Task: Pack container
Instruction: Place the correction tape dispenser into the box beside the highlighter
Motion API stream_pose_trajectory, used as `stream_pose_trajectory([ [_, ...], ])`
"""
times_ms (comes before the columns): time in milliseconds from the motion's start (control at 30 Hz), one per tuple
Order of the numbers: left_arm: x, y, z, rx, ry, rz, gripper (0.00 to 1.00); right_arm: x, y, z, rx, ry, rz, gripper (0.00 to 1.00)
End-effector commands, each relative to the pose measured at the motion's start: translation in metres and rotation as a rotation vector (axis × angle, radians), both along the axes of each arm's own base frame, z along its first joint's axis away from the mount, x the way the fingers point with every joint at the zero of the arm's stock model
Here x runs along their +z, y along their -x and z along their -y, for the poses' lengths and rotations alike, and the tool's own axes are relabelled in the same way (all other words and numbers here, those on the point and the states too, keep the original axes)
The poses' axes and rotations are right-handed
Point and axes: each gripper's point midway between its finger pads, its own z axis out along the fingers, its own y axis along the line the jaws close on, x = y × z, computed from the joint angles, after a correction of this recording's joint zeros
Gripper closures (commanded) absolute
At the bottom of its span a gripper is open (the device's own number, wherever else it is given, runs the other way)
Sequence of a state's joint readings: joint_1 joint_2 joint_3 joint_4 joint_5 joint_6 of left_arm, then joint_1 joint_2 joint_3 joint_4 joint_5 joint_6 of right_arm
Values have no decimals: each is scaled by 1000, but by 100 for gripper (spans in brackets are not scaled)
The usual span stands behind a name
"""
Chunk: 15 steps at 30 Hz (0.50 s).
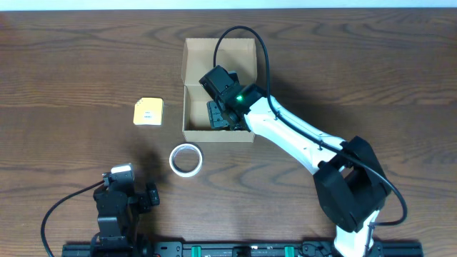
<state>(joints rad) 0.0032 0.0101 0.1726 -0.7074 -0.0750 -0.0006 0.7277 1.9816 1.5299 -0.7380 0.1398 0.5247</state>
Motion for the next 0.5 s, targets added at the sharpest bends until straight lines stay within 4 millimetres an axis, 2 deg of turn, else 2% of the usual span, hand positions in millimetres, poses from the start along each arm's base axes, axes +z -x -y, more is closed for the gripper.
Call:
stream_pose_trajectory([
  [0,-8,4,0,2,4,-28,5,14,-6,-5,10,-6,45,29],
  [100,-8,4,0,2,4,-28,5,39,-9,-7,47,-29,95,25],
  [167,-8,4,0,2,4,-28,5,61,-9,-7,94,-39,140,12],
  [267,-8,4,0,2,4,-28,5,96,-6,-6,161,-56,212,2],
  [367,-8,4,0,2,4,-28,5,132,3,-2,211,-91,270,1],
  [467,-8,4,0,2,4,-28,5,149,19,11,226,-103,257,1],
])
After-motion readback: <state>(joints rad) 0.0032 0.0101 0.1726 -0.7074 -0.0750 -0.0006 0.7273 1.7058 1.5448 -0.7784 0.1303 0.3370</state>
